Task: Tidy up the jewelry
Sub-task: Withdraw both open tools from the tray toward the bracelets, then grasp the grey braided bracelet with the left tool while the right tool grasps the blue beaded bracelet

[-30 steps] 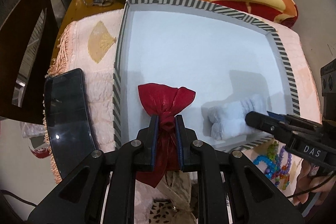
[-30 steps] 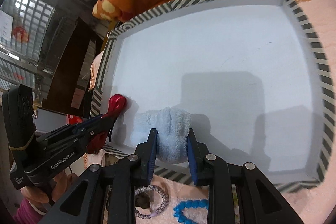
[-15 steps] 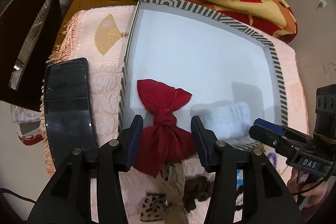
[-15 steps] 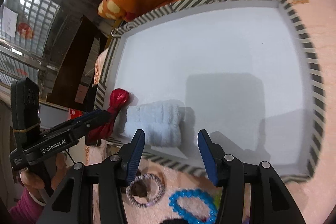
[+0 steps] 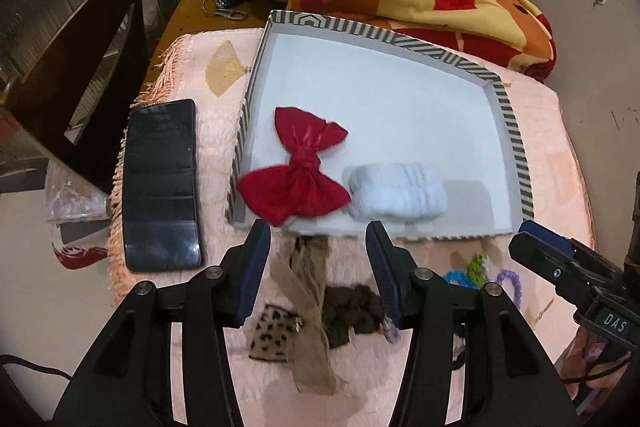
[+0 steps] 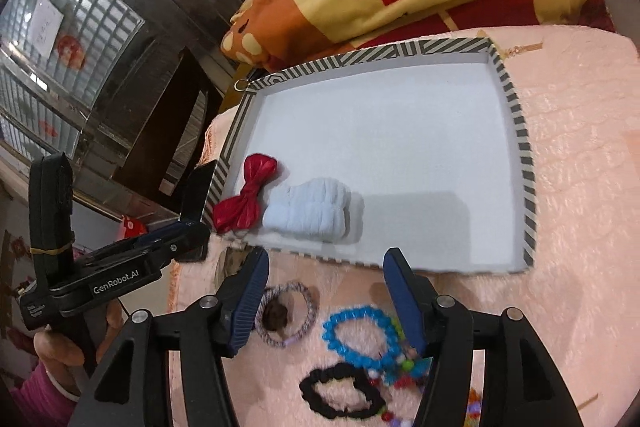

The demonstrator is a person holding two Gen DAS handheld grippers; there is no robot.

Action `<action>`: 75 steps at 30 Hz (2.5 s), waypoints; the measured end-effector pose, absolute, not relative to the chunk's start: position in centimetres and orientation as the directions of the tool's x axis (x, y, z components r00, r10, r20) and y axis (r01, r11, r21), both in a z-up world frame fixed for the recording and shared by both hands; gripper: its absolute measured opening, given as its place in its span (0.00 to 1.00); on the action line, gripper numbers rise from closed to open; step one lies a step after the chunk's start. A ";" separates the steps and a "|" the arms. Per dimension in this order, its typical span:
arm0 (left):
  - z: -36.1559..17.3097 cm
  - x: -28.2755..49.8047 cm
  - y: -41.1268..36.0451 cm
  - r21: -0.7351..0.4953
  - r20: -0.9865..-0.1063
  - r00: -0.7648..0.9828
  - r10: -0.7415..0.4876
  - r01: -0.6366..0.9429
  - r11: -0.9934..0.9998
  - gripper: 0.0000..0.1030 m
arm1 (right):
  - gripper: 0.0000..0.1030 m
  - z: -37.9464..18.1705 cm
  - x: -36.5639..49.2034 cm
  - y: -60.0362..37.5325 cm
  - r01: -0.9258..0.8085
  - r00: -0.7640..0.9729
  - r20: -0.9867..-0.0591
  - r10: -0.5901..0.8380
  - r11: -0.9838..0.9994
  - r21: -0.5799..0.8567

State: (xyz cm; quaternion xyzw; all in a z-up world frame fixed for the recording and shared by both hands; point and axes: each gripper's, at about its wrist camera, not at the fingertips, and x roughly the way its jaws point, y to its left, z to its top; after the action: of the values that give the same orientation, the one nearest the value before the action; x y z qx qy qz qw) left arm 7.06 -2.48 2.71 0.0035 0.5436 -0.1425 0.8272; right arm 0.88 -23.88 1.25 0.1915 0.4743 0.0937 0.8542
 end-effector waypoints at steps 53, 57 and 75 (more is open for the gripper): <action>-2.3 5.1 -9.5 -0.150 -0.962 0.162 -0.220 0.360 0.921 0.38 | 0.56 -1.7 -9.0 -27.0 0.082 0.459 -0.835 0.302 0.922 0.378; -2.5 5.4 -9.9 -0.142 -0.965 0.151 -0.216 0.395 0.908 0.16 | 0.56 -1.8 -8.1 -26.2 0.061 0.459 -0.836 0.302 0.928 0.369; -0.3 5.1 -8.4 -0.168 -0.947 0.181 -0.266 0.426 0.889 0.06 | 0.40 -3.9 -0.6 -20.9 -0.150 0.406 -0.884 0.231 0.971 0.185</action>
State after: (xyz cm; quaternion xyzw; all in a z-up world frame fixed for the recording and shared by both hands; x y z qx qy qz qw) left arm 5.09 -8.45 -0.28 0.0669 0.5984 -0.2262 0.7657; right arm -0.60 -20.91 -3.93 0.0383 0.5332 0.1137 0.8375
